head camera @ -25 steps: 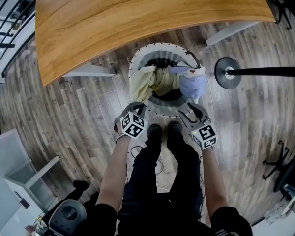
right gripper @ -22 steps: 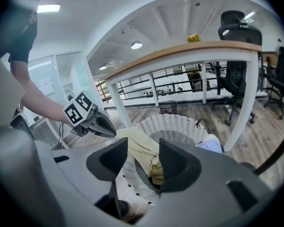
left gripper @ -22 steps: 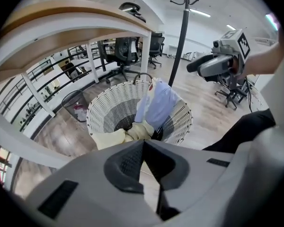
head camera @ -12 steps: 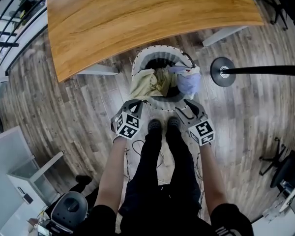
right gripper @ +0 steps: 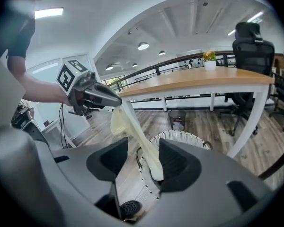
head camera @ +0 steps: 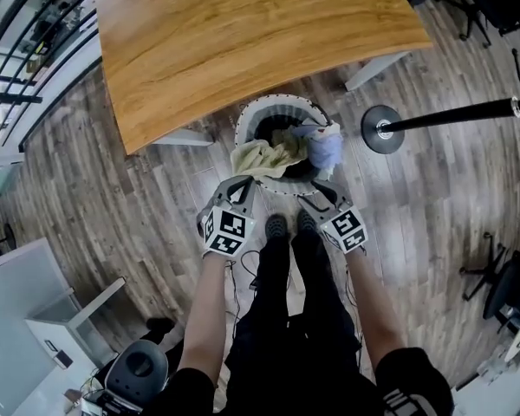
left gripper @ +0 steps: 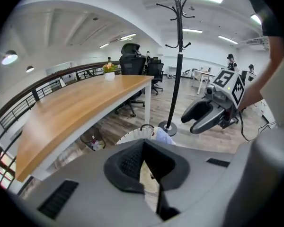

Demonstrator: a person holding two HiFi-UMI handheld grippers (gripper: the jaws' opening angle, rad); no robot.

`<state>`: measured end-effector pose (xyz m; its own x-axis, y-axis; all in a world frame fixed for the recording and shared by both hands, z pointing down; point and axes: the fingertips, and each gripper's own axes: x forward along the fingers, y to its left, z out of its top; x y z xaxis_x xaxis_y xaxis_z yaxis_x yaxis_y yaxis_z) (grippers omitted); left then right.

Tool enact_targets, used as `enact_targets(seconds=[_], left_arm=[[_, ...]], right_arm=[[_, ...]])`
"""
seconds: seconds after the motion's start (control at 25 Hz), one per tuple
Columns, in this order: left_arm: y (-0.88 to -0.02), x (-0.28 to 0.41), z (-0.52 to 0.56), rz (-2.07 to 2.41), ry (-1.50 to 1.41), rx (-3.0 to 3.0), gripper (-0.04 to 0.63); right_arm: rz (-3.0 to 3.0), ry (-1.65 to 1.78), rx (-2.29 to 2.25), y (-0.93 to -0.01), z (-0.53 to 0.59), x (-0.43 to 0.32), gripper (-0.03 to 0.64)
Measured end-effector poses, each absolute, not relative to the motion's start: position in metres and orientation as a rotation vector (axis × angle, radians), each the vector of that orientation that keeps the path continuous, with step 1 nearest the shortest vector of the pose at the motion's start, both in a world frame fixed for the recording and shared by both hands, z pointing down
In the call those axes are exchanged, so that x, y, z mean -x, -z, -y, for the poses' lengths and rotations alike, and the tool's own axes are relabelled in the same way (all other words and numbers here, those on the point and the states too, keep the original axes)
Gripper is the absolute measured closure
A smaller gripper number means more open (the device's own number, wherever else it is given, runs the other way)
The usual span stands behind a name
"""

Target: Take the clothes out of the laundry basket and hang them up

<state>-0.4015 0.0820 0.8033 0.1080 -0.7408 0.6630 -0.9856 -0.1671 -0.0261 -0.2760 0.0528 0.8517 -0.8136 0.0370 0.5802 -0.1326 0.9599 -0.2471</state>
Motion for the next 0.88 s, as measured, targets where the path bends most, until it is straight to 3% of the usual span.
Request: enact_targets(seconds=[0.36, 0.88], left_arm=[[-0.693, 0.392, -0.071, 1.745, -0.785, -2.106, 0.577], [-0.497, 0.344, -0.048, 1.828, -0.585, -2.451, 0.577]], right_arm=[[2.485, -0.381, -0.062, -0.817, -0.066, 0.273, 0.397], [2.454, -0.437, -0.105, -0.798, -0.101, 0.247, 0.394]])
